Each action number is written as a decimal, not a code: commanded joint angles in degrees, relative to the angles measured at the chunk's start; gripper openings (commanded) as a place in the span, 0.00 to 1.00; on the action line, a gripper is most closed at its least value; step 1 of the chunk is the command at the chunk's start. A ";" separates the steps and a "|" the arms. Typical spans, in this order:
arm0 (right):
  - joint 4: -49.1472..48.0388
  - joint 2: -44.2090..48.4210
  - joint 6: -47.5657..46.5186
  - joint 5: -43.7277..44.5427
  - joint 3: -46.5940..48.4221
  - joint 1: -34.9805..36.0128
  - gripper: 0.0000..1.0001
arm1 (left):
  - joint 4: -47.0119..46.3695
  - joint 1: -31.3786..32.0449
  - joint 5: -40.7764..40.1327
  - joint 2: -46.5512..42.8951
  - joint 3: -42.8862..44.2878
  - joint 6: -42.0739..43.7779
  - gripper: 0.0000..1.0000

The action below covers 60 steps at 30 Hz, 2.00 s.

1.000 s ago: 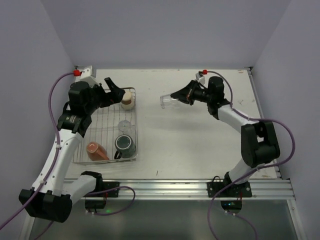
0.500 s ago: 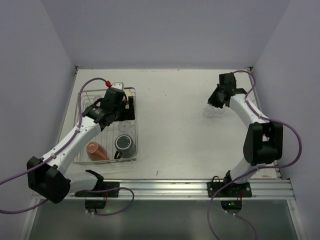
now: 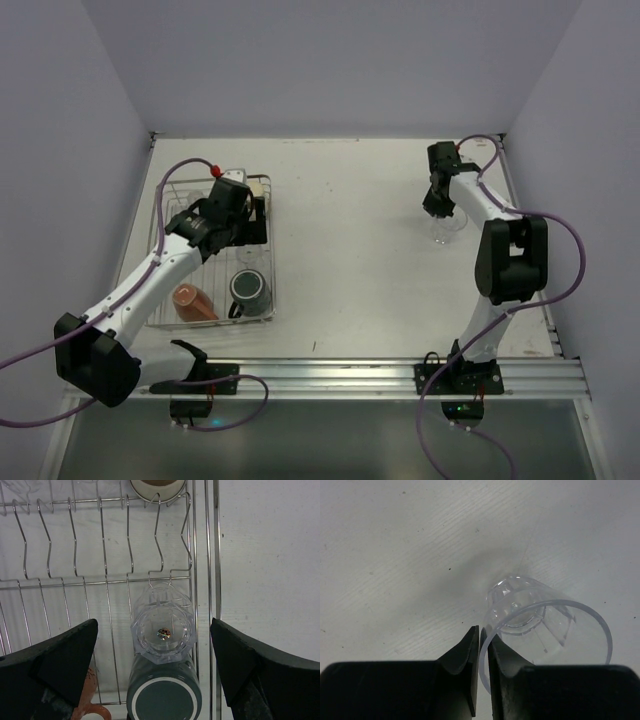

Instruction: Unload the cups from the dish rack

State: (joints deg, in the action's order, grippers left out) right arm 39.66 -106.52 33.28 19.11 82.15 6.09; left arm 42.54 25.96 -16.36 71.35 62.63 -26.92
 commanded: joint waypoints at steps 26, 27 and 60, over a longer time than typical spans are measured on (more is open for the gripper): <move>2.35 20.82 -2.16 4.27 -0.94 10.08 0.58 | 0.70 0.41 0.98 1.42 -3.47 -0.15 0.93; 2.35 22.22 -2.25 3.66 -1.20 10.08 0.58 | 0.44 0.33 1.24 2.03 -3.65 -0.41 0.93; -0.72 28.03 -4.01 0.57 -7.44 10.26 0.59 | -5.71 0.24 1.51 6.34 -8.40 -2.17 0.80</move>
State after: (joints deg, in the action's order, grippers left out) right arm 40.77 -80.49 29.93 19.99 75.24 16.34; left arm 38.65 26.37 -12.73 77.56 54.65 -28.93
